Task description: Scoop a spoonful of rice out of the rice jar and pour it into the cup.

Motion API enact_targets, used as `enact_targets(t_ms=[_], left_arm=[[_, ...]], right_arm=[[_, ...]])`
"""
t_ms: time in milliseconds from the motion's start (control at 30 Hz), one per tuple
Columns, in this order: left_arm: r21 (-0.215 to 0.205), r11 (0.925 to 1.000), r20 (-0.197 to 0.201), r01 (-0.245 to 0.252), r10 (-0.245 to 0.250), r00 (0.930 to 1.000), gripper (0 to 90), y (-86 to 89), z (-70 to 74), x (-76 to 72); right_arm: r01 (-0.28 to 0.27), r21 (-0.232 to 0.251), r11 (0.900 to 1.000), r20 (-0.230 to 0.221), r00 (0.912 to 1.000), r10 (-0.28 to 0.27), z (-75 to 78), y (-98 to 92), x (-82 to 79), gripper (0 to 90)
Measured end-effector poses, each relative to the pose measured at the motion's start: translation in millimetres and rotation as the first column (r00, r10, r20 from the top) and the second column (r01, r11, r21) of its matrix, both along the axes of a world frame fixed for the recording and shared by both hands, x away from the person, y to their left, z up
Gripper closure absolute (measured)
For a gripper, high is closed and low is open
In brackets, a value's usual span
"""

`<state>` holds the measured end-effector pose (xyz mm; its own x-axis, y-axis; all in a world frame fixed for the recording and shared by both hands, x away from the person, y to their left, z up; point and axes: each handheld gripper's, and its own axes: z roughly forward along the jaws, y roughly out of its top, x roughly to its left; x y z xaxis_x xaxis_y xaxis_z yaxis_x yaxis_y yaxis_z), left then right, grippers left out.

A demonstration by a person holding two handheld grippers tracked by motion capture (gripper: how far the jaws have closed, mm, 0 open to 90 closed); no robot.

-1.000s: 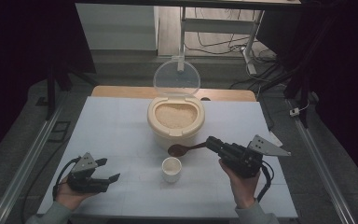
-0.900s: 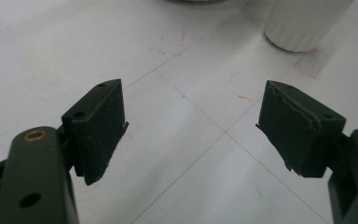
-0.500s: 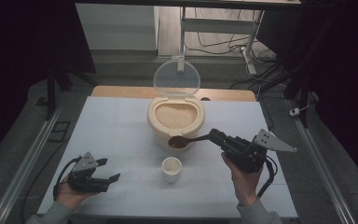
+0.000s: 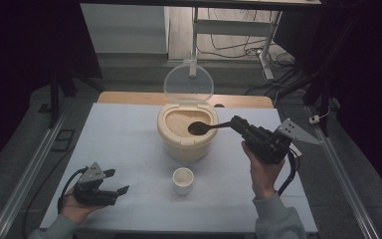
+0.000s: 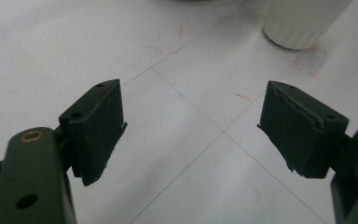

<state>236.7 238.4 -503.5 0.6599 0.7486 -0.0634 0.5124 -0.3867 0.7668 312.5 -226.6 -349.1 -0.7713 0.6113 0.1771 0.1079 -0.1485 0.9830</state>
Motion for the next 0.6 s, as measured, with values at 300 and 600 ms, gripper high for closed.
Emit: enact_targets(t_ms=[300, 600], left_arm=[[-0.001, 1.0, -0.006, 0.002, -0.002, 1.0, 21.1, -0.4, -0.5, 0.1], [0.003, 1.0, -0.016, 0.005, -0.005, 0.9999, 20.2, -0.8, -1.7, 0.9]], right_arm=[[0.064, -0.066, 0.996, -0.012, 0.9978, -0.065, 0.1, 9.3, 21.0, 83.1], [0.122, -0.167, 0.978, -0.001, 0.9923, -0.124, -0.2, 24.4, 37.1, 83.1]])
